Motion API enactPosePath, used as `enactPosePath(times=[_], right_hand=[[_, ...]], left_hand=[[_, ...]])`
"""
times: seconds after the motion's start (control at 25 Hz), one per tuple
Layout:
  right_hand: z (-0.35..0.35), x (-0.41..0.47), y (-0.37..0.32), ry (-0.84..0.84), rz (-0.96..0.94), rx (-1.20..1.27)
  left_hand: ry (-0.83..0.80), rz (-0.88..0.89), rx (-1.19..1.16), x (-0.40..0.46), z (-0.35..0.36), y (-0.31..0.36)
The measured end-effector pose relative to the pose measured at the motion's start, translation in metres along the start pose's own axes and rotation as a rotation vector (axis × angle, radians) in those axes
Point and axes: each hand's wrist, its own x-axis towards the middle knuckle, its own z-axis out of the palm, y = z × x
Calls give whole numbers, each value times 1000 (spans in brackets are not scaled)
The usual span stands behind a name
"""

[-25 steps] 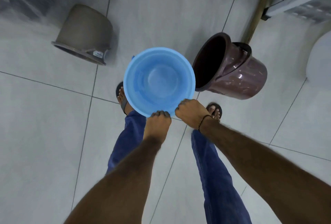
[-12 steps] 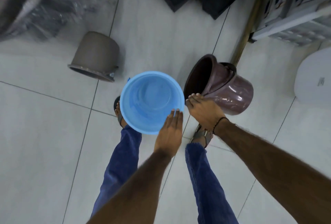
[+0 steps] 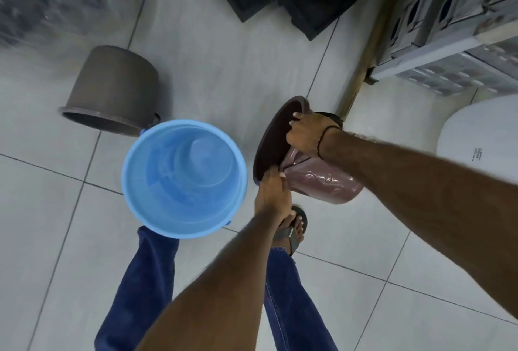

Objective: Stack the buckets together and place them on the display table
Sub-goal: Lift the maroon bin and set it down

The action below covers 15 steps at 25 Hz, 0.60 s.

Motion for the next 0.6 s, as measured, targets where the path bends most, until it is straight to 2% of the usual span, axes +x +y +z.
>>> enactPosePath(times=[0.12, 0.32, 0.48, 0.6], right_hand=[[10, -15, 3, 51, -61, 22], [42, -56, 19, 51, -95, 13], [69, -87, 33, 141, -41, 96], [87, -115, 46, 274, 75, 223]], left_hand=[[-35, 69, 128, 7, -2, -6], [-143, 223, 250, -2, 3, 24], [-56, 308, 353, -13, 0, 49], [52, 454, 602, -15, -19, 73]])
